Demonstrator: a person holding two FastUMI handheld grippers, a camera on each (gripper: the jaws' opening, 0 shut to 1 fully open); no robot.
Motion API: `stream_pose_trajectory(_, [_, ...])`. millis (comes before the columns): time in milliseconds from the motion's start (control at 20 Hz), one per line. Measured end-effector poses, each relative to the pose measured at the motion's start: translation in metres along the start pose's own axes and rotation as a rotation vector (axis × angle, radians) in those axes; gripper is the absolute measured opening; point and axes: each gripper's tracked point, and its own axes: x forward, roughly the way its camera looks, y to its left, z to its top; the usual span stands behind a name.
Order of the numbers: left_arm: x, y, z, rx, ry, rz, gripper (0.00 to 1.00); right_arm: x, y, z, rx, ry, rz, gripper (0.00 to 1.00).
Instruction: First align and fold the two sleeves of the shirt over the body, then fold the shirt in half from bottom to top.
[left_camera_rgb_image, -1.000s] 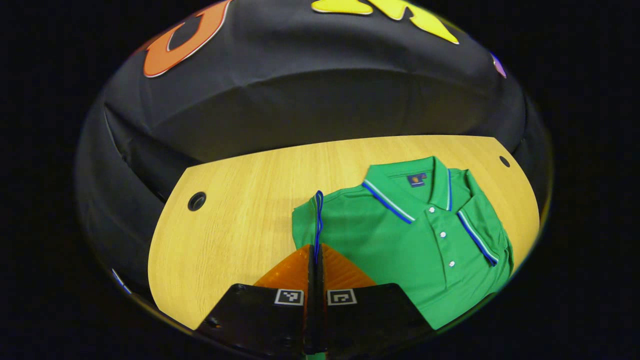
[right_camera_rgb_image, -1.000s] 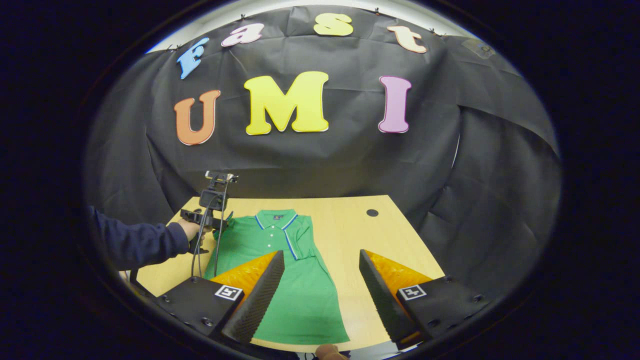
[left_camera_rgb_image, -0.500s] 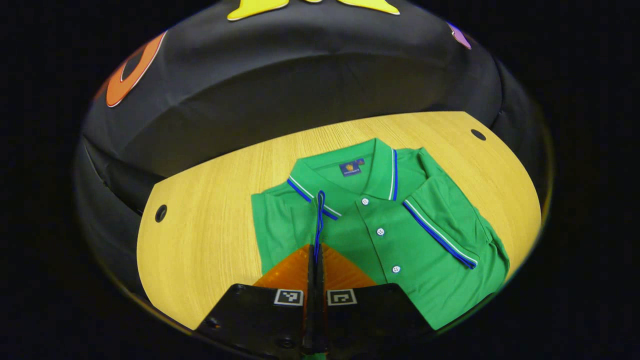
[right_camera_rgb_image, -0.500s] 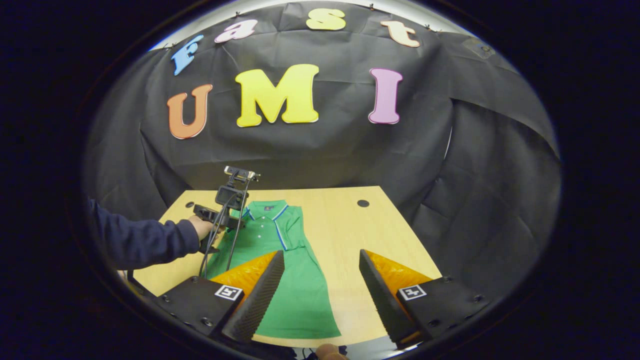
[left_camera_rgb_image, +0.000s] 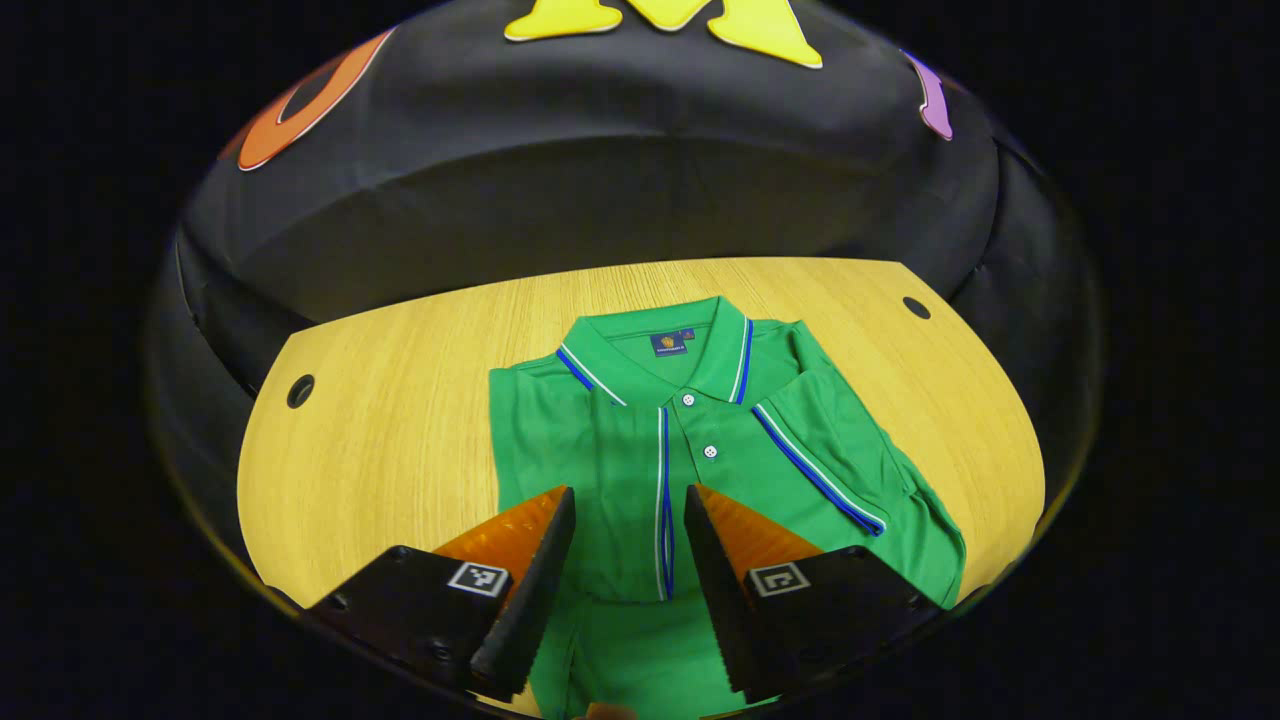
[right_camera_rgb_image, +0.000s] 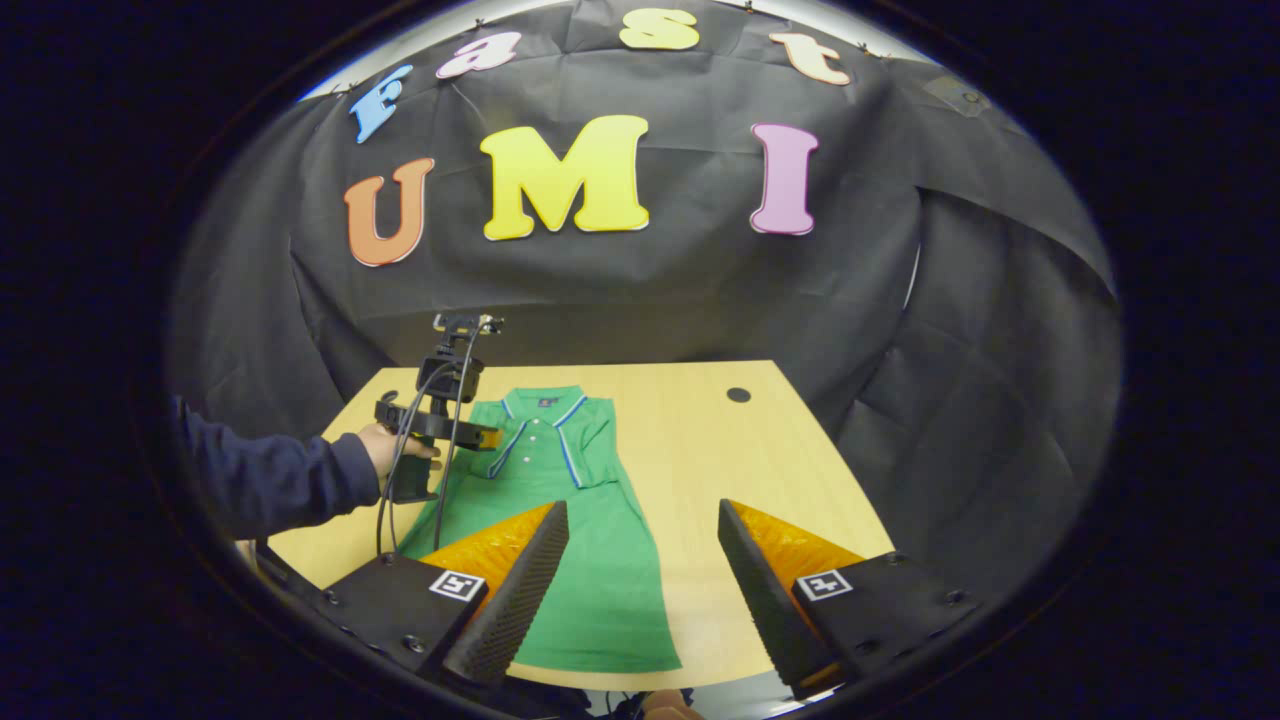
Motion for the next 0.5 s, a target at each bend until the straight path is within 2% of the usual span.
stream_pose_trajectory(100, [-0.029, 0.014, 0.004, -0.001, -0.063, 0.043, 1.00, 0.009, -0.002, -0.006, -0.002, 0.026, 0.010, 0.97])
stream_pose_trajectory(150, [-0.045, 0.019, 0.004, 0.000, -0.087, 0.050, 0.97, 0.014, -0.002, -0.009, -0.003, 0.040, 0.015, 0.96])
stream_pose_trajectory(300, [-0.091, 0.036, -0.015, -0.006, -0.128, 0.078, 0.99, 0.034, -0.008, -0.033, -0.041, 0.115, 0.020, 0.97])
stream_pose_trajectory(500, [-0.134, 0.055, -0.079, -0.044, -0.055, 0.084, 0.99, 0.059, -0.017, -0.081, -0.124, 0.215, 0.023, 0.96])
